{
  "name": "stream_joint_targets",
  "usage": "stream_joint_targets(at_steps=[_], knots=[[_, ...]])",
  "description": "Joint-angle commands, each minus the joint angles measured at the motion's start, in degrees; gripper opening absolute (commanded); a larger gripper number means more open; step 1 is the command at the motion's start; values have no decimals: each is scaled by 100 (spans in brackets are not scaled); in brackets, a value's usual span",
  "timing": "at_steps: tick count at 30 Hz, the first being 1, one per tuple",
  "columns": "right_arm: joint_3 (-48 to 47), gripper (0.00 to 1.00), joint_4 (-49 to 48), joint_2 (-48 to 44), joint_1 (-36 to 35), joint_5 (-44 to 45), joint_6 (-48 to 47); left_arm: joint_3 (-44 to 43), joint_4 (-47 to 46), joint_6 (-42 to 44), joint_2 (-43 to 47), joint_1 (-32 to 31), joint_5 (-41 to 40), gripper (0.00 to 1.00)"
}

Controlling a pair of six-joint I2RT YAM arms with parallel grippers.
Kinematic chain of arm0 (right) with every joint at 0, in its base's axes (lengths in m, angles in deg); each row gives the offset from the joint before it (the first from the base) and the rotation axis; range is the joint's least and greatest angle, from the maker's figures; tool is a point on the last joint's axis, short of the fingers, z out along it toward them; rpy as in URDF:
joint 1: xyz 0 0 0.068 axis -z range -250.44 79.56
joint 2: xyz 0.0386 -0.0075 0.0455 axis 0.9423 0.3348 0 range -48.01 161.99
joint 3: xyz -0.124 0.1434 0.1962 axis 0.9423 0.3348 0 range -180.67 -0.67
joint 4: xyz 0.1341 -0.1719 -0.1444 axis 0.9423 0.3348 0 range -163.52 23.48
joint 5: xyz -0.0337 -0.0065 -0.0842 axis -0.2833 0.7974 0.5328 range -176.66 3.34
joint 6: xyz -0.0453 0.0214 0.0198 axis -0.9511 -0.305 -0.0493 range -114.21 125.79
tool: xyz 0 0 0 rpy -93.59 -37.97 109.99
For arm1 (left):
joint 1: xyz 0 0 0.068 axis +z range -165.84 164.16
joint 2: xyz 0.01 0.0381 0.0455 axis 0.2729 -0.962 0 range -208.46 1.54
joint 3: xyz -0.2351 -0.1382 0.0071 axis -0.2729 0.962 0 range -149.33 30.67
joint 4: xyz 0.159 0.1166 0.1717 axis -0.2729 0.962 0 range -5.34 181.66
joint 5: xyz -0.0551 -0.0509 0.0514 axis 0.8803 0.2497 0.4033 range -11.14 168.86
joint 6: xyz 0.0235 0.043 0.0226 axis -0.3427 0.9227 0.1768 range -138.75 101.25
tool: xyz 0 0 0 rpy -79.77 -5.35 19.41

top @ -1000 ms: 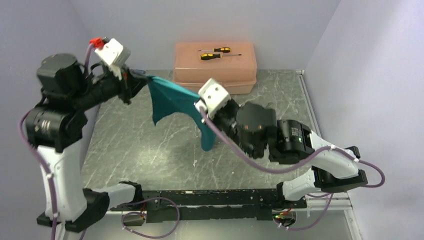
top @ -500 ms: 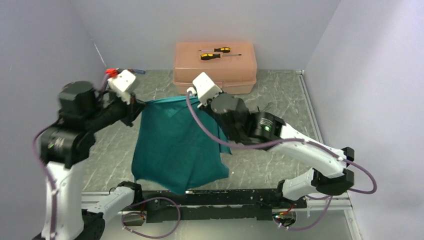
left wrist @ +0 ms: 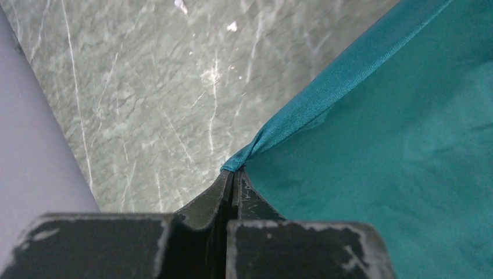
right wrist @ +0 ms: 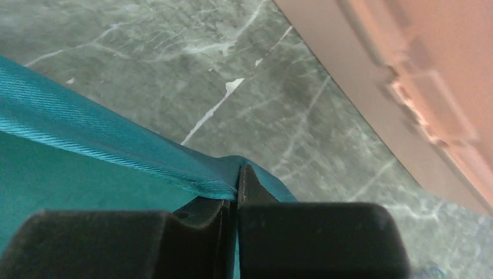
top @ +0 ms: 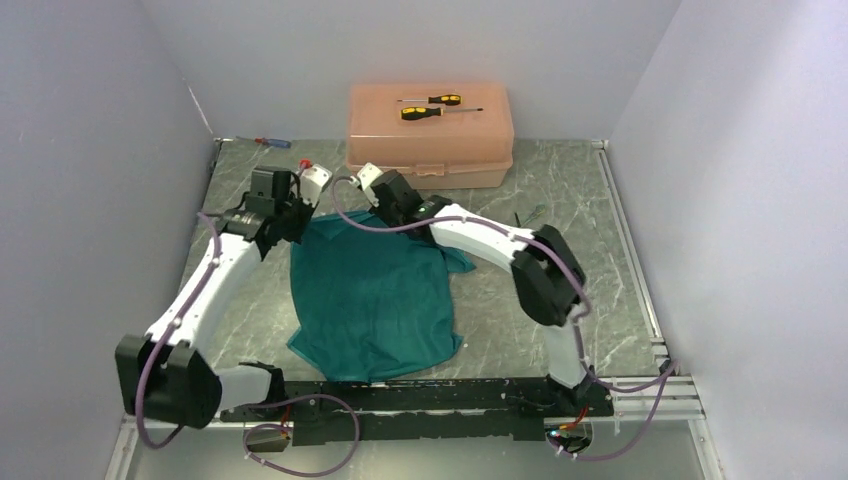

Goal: Fold the napkin into a case and place the utensils inside
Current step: Place the crumpled napkin at the center of the board, then move the crumpled napkin to the center of the board.

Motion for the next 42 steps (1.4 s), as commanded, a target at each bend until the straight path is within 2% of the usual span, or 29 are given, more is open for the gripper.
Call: stream_joint_targets(at_steps=[1,4,6,7,10,11,12,13,14,15,17,20,23,26,31,36,39,42], knots=[[-760,16,-497,598,350,-64,256,331,-1354,433,-604,198,-1111,3],[-998,57,-633,773,497,232,450,250,-1827,309,-1304,329,-1275,3],[-901,73,-715,674,509,601,561,113,-2006,177,-1655,456,-1417,3],[-730,85,-779,517,505,768,639,25,-2045,90,-1790,552,-1468,3],[100,94,-879,-336,484,1115,1071,-249,-1989,-153,-1994,905,-1283,3],[444,96,-862,-681,432,1146,1249,-300,-1912,-182,-1993,995,-1114,10],[844,97,-825,-998,340,1195,1452,-332,-1816,-178,-1986,1072,-890,29],[1248,98,-777,-1355,216,1236,1591,-374,-1635,-110,-1970,1107,-624,65],[1634,98,-697,-1667,76,1251,1808,-408,-1422,-26,-1969,1109,-455,86],[1974,98,-532,-1972,-90,1251,1989,-431,-1212,21,-1953,1109,-244,93],[2595,98,-163,-2456,-440,1204,2389,-410,-869,181,-1854,1114,35,94],[3291,98,623,-3002,-897,1081,3153,-439,80,774,-1482,1109,948,94],[3984,98,838,-3735,-1238,548,3691,-288,1333,1803,-1050,1109,2358,90],[4424,98,885,-4132,-1326,-49,3948,194,2449,2918,-677,1083,3046,87],[4802,99,404,-4147,-1327,-883,4048,1022,3381,4369,-240,1035,3034,84],[4843,93,-135,-3600,-1322,-996,4031,2076,2883,4844,204,660,2532,85],[4748,81,-334,-3227,-1311,-1117,4116,2541,2375,4981,166,451,2090,84],[4690,63,-359,-2978,-1268,-1048,4183,2881,1866,5074,143,287,1817,85]])
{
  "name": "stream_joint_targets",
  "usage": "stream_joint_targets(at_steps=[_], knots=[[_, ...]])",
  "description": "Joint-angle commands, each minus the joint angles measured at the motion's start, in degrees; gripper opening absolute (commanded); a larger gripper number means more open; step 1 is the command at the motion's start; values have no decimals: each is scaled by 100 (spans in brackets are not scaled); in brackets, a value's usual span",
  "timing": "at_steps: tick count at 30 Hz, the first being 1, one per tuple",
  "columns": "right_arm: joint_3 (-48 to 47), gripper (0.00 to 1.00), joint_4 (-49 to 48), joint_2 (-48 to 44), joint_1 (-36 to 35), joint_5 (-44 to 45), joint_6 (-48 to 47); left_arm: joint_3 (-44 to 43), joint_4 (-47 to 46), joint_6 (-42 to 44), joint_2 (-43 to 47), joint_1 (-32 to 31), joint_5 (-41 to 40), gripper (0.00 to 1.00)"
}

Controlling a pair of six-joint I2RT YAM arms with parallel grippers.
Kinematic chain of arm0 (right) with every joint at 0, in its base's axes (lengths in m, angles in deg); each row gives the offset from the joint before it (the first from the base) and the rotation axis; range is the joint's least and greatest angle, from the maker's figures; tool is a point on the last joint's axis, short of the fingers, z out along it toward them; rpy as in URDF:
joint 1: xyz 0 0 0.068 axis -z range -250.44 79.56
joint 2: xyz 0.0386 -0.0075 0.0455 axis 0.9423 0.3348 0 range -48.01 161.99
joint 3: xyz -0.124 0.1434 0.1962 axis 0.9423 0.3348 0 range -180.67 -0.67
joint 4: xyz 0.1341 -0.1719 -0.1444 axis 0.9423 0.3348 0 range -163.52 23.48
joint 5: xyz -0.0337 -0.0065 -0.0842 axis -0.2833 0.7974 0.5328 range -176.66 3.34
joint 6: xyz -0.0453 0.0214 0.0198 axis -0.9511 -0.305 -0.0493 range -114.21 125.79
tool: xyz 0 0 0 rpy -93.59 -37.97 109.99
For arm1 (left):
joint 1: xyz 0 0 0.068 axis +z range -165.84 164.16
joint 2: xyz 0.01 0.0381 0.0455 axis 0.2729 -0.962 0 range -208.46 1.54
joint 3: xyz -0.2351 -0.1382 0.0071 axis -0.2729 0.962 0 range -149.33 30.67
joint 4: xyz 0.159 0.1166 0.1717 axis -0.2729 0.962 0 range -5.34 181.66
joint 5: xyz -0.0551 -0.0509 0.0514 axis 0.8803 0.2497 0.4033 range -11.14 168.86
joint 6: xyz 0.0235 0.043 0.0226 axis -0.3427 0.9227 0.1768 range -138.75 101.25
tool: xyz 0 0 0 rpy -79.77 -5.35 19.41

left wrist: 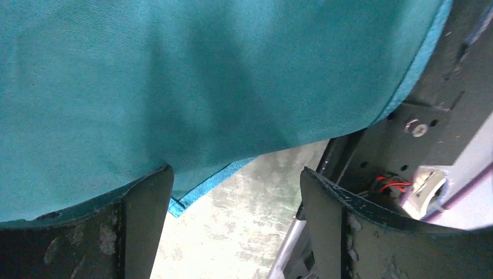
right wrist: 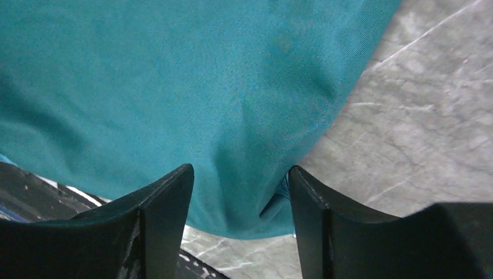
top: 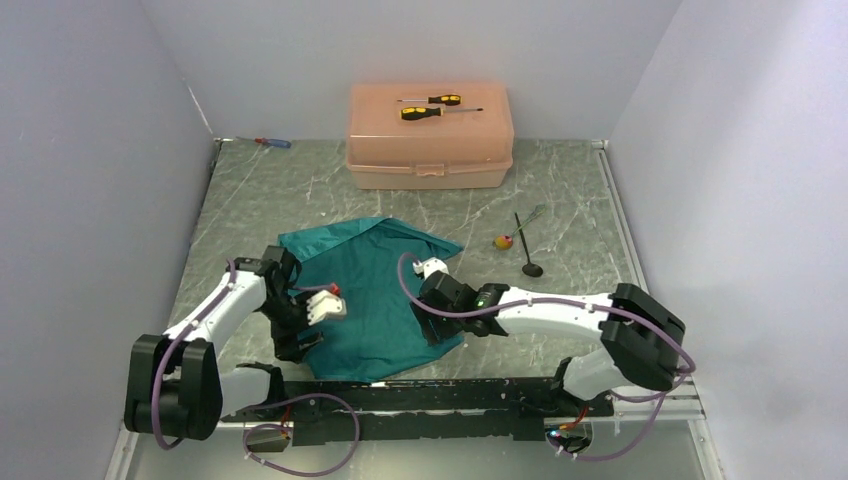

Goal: Fold the napkin into a case and place the utensils inside
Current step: Move the crumpled napkin to the center of the board.

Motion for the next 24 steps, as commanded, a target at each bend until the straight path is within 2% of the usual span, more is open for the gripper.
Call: stream_joint_targets(at_steps=[1,5,6,7,8,11,13,14,19,20,21,24], knots=[[-156,55,-350,236,119,-21,206,385,-843,532,40,-221,-464,86],[-203,8,-392,239,613,-16,237,595,-1458,449,-145,-458,-773,83],[-250,1,-412,244,740,-28,197,654,-1658,364,-219,-523,-885,80],[-310,0,-422,264,848,2,142,690,-1869,278,-316,-569,-988,75],[-396,0,-407,301,967,48,71,655,-2028,195,-415,-607,-1051,67],[-701,0,-408,447,1416,149,-135,351,-2440,-142,-818,-620,-1217,37],[-922,0,-435,587,1691,212,-281,148,-2749,-277,-1069,-620,-1321,9],[-1045,0,-440,663,1787,244,-376,26,-2829,-327,-1157,-619,-1356,4],[-1572,0,-212,1050,1930,177,-530,-557,-2824,-406,-1434,-590,-1319,3],[-1576,5,-138,1072,1928,205,-517,-639,-2793,-404,-1416,-583,-1294,3],[-1519,14,-71,1034,1917,318,-485,-682,-2786,-390,-1384,-585,-1290,3],[-1074,51,-37,550,1771,988,-459,-705,-2840,-339,-1306,-576,-1363,3]])
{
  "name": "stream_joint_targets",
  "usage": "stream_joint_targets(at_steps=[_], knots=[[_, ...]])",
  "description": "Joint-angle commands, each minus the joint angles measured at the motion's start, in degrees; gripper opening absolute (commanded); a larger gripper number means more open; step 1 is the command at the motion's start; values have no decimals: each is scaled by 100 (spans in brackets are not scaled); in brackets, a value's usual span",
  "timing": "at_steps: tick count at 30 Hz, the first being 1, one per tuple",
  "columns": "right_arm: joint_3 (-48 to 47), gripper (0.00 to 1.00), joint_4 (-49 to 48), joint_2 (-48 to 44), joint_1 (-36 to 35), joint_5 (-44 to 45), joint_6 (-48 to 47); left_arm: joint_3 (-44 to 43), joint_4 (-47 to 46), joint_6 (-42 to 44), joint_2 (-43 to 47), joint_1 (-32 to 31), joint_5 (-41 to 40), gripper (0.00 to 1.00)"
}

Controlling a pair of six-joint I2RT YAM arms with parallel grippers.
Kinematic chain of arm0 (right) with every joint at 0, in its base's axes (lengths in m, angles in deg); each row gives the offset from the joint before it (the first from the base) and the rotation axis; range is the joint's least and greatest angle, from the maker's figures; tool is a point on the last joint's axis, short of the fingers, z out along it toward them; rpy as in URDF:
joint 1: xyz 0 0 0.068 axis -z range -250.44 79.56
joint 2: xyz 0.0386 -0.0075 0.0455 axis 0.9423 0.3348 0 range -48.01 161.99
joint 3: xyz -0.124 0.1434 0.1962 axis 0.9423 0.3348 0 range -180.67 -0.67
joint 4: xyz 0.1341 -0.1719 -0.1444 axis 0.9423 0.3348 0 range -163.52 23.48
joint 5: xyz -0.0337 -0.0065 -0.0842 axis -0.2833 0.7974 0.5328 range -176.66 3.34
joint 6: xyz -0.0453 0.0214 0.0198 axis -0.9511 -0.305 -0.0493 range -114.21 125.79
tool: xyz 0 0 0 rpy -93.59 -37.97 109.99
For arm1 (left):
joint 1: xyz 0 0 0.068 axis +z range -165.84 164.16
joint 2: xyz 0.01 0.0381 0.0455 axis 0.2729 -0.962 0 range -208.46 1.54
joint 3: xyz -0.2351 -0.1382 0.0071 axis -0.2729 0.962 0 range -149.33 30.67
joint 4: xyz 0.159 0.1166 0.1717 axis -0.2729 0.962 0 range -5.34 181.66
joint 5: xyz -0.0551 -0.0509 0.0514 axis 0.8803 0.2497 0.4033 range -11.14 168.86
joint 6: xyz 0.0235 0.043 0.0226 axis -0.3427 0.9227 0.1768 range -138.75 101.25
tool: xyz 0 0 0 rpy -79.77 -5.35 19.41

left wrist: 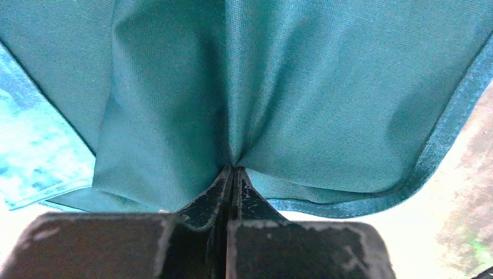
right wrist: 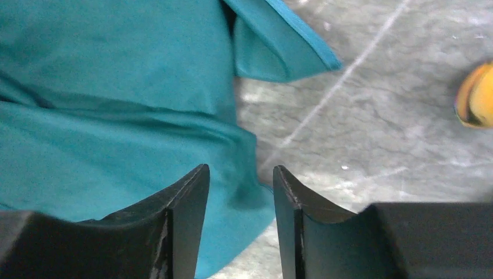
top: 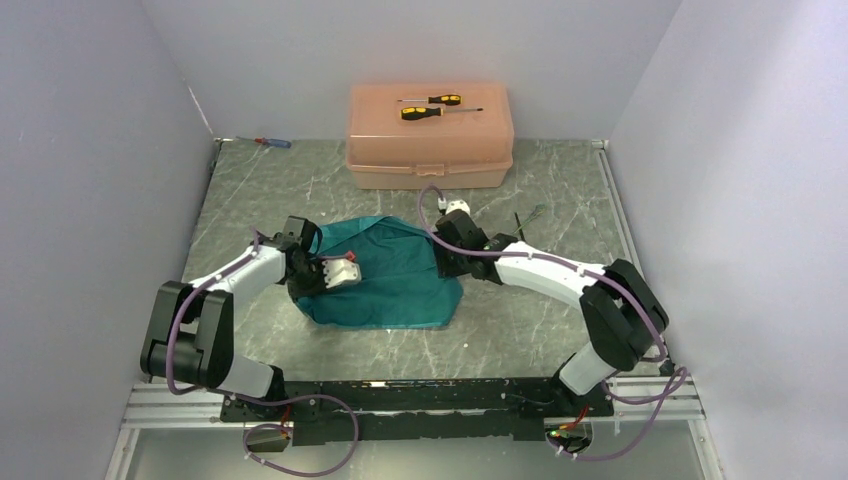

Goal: Fold the napkin into a case and place the utensils inside
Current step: Move the crumpled napkin to the center of the board, then pick up the crumpled napkin from the center of the board.

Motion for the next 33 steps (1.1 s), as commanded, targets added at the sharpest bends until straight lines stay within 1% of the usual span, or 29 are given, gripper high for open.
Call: stream_joint_targets(at_steps=[1,2,3,6,8,10,12,13,16,18,21,24,25,27,30,31,32,33], knots=[[493,60,165,-759,-277,1084,-155,-183,-140,13,101,21,-58,5],[675,66,146,-1019,-452,1350,-222,-184,-16,61,134,35,-18,7],[833,70,156,-1230,-673,1616,-281,-168,101,119,193,37,31,13],[1176,78,232,-1578,-1269,1772,-394,53,383,533,506,64,173,33],[1426,81,261,-1596,-1718,1835,-336,138,585,826,730,141,299,40],[1571,82,248,-1473,-1907,1740,-156,74,908,979,835,260,507,43],[1701,82,38,-1358,-1961,1450,-30,-51,1310,1142,843,443,804,51],[1771,82,-121,-1308,-1978,1377,-28,-89,1472,1226,851,490,897,60],[1736,82,-376,-1024,-1986,1280,-156,29,1543,1341,907,517,929,62],[1592,82,-374,-752,-1979,1342,-237,206,1310,1304,972,508,961,62],[1434,80,-484,-436,-1979,1405,-372,370,754,1032,966,453,982,63],[1377,77,-692,-238,-1967,1433,-389,361,562,926,780,368,1006,65],[1351,75,-730,-192,-1958,1419,-361,371,565,950,709,323,985,66],[1278,66,-704,-100,-1936,1384,-224,462,474,1007,586,246,912,66],[1300,48,-742,-105,-1939,1296,-83,614,312,1097,439,161,838,65],[1316,40,-758,-131,-1936,1290,-54,661,208,1079,401,131,792,64],[1327,28,-761,-176,-1931,1313,-23,688,125,1069,349,116,759,62],[1333,13,-749,-225,-1927,1347,3,712,58,1084,298,115,719,59]])
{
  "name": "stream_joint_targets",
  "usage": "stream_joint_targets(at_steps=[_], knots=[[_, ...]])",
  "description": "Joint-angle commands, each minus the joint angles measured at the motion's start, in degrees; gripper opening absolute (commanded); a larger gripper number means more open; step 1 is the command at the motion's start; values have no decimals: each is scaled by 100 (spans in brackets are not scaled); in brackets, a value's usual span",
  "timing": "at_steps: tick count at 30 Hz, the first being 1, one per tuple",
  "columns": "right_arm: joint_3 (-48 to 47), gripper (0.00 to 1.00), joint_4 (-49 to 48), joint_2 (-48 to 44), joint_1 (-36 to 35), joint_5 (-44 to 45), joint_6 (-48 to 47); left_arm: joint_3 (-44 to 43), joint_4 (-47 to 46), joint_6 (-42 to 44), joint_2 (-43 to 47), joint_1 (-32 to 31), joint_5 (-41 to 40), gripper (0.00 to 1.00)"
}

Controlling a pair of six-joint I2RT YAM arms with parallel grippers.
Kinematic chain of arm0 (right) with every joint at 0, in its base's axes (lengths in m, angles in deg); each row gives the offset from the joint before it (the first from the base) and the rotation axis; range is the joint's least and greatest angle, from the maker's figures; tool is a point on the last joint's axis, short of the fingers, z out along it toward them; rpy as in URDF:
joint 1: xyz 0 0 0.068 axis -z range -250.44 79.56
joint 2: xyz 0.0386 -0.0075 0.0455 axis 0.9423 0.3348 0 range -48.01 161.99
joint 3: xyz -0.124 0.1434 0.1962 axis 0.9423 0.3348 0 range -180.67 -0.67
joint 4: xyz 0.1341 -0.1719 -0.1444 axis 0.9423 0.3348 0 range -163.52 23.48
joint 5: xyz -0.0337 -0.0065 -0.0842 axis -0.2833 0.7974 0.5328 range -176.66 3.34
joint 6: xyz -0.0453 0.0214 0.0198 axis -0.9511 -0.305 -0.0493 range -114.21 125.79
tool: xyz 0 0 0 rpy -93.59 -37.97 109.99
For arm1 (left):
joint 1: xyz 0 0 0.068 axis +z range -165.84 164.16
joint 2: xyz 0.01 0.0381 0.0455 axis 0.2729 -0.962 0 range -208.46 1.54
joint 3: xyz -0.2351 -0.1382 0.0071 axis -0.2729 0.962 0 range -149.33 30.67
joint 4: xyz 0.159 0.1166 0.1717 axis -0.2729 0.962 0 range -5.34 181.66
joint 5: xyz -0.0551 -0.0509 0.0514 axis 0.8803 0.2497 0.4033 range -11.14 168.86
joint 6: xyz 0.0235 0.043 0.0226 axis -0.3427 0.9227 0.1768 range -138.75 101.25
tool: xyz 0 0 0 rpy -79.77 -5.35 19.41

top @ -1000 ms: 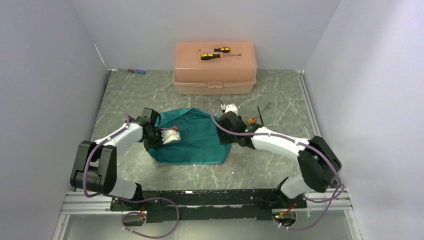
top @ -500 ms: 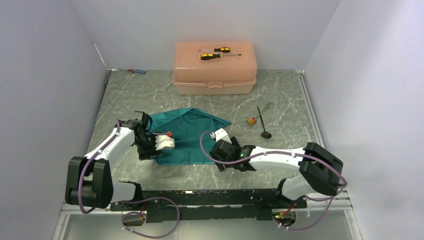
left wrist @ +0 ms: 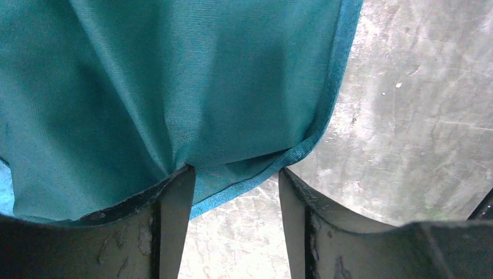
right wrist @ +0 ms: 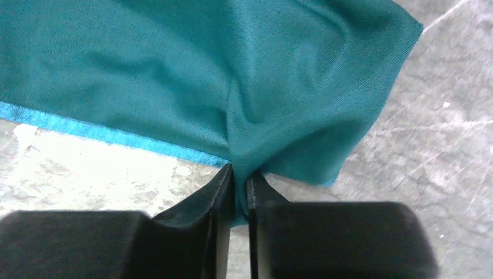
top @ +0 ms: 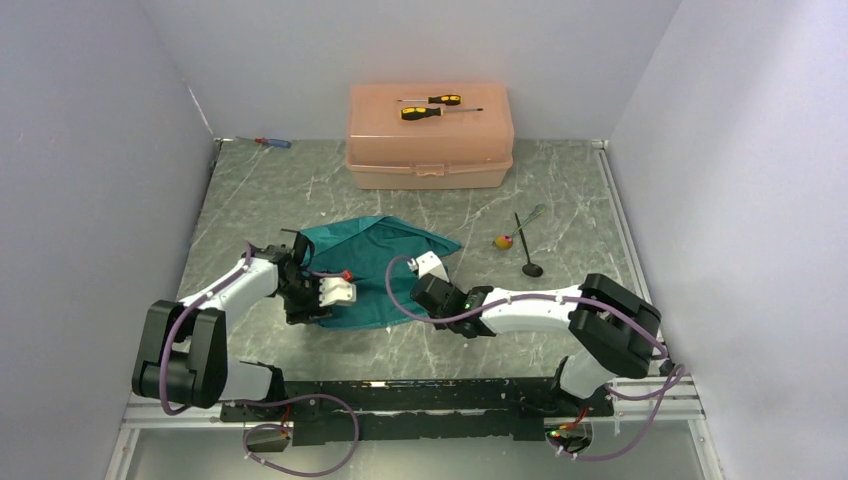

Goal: Fold the napkin into a case and place the utensils inside
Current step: Pick up the crumpled napkin from the center of the board, then flatten out the crumpled napkin at the center of the board.

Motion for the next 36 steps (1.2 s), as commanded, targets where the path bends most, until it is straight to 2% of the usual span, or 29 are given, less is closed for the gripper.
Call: stream_joint_targets(at_steps=[1,3,4,6,14,18,23,27,32,36], knots=[[-59,4,-56,-148,40,53,188,252,-584,67,-283,-79,-76,52],[-120,0,52,-311,93,92,133,191,-714,-58,-368,-84,-188,33],[-173,0,133,-413,142,98,108,116,-752,-153,-382,-82,-247,18],[-375,0,334,-643,277,51,27,-182,-627,-345,-339,-76,-277,4],[-1384,0,1408,-1307,826,-272,-474,-2154,886,-745,-25,-55,-146,3],[-1808,0,2057,-1295,834,-256,-567,-2447,1327,-727,203,-55,-233,3],[-2365,0,2487,-1299,844,-176,-633,-2481,1314,-701,448,-47,-413,3],[-2874,0,2692,-1210,846,52,-846,-2760,1044,-936,528,-46,-643,3],[-3706,0,2810,-1047,997,336,-1367,-3130,-394,-1158,695,-25,-1337,3],[-4357,0,2835,-689,1216,389,-1772,-3654,-1162,-1140,385,-12,-2024,3]])
